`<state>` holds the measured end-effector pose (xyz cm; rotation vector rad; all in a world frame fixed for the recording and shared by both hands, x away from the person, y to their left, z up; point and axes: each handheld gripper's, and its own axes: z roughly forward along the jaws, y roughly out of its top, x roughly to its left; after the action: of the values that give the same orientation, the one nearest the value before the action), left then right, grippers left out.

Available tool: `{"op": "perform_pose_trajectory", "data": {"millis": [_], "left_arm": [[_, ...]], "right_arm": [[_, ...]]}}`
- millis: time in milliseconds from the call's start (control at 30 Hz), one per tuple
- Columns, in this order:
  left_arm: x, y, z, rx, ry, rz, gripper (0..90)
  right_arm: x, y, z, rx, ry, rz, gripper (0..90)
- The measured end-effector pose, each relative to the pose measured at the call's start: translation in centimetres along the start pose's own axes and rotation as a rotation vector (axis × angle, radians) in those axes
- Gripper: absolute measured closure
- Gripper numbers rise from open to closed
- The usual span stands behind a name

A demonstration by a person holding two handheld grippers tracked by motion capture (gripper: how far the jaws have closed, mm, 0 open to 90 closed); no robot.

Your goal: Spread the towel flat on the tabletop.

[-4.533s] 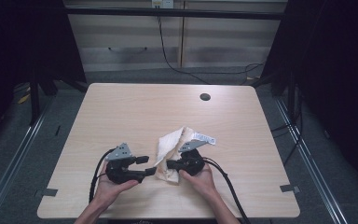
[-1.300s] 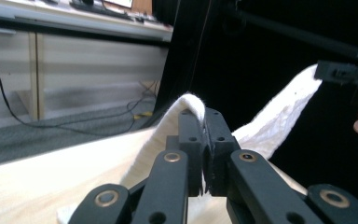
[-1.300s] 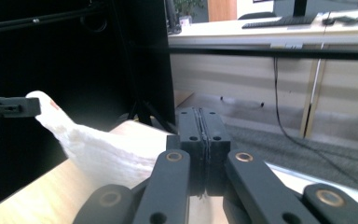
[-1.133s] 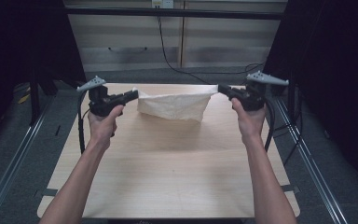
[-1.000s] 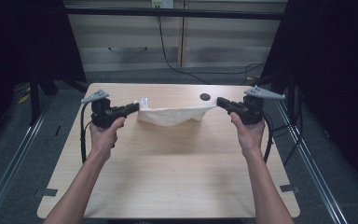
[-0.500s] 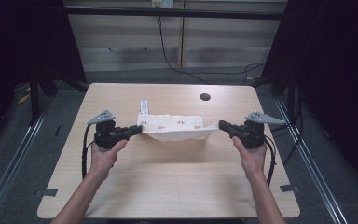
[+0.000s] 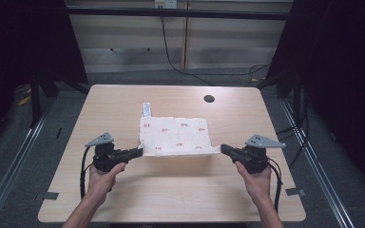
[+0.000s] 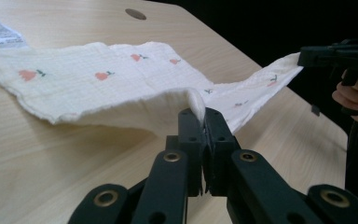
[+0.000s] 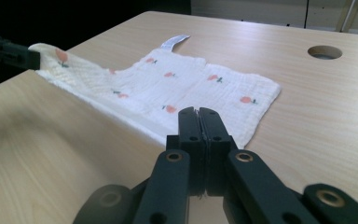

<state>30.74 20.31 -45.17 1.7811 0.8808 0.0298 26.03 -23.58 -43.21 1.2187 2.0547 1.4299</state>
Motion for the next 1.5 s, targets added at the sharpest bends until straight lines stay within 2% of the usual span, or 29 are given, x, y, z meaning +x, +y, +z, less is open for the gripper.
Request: {"op": "perform_pose_trajectory", "data": {"millis": [33,100,167,200,267,367,500,700,833,900,967,1100,1167,1300,1400,1500], "left_arm": [[-0.3,-0.3,0.0,0.023,0.018,0.030,87.4],[-0.6,-0.9,0.2,0.049,0.027,0.052,87.3],[-0.7,-1.3,0.2,0.056,0.026,0.046,87.4],[-0.6,-1.6,0.2,0.061,0.024,0.044,87.3],[-0.5,-2.0,0.1,0.060,0.003,0.019,87.3],[-0.8,-2.4,-0.1,0.065,-0.005,0.001,87.2],[-1.1,-2.9,-0.4,0.073,0.003,0.008,87.1],[-1.3,-3.7,-0.5,0.122,0.033,0.020,85.9],[-1.5,-4.2,-0.8,0.144,0.047,0.041,84.9],[-1.4,-4.4,-1.0,0.144,0.029,0.023,84.4],[-1.4,-4.6,-1.0,0.151,0.030,0.024,84.3],[-1.5,-5.0,-1.0,0.162,0.041,0.003,81.2],[-1.6,-5.1,-1.2,0.168,0.051,-0.012,75.5],[-1.6,-5.1,-1.6,0.148,0.045,-0.014,72.5],[-1.4,-4.9,-1.8,0.139,0.066,-0.030,62.4],[-1.1,-4.5,-2.2,0.122,0.099,-0.016,59.0]], "right_arm": [[0.2,-0.3,-0.1,0.010,0.003,-0.005,89.1],[0.6,-0.8,-0.2,0.035,0.006,-0.010,89.1],[0.9,-1.5,-0.2,0.054,0.006,-0.020,89.1],[1.0,-1.8,-0.3,0.058,0.008,-0.008,89.1],[1.0,-2.4,-0.6,0.061,0.021,0.008,89.1],[1.2,-2.7,-0.8,0.082,0.028,-0.002,89.0],[1.6,-3.1,-1.1,0.092,0.046,0.013,89.0],[2.2,-5.0,-0.6,0.152,0.069,0.026,88.5],[2.6,-5.4,-0.5,0.177,0.090,0.017,87.5],[2.9,-5.6,-0.6,0.188,0.099,0.011,87.7],[3.2,-5.7,-0.6,0.205,0.111,-0.007,87.2],[3.2,-6.0,-0.9,0.202,0.118,0.007,82.7],[3.1,-6.1,-1.0,0.208,0.133,0.005,80.4],[3.1,-6.2,-1.4,0.204,0.119,0.014,77.3],[2.7,-5.9,-1.5,0.195,0.109,0.025,72.5],[2.2,-5.6,-1.2,0.187,0.099,0.034,68.3]]}}
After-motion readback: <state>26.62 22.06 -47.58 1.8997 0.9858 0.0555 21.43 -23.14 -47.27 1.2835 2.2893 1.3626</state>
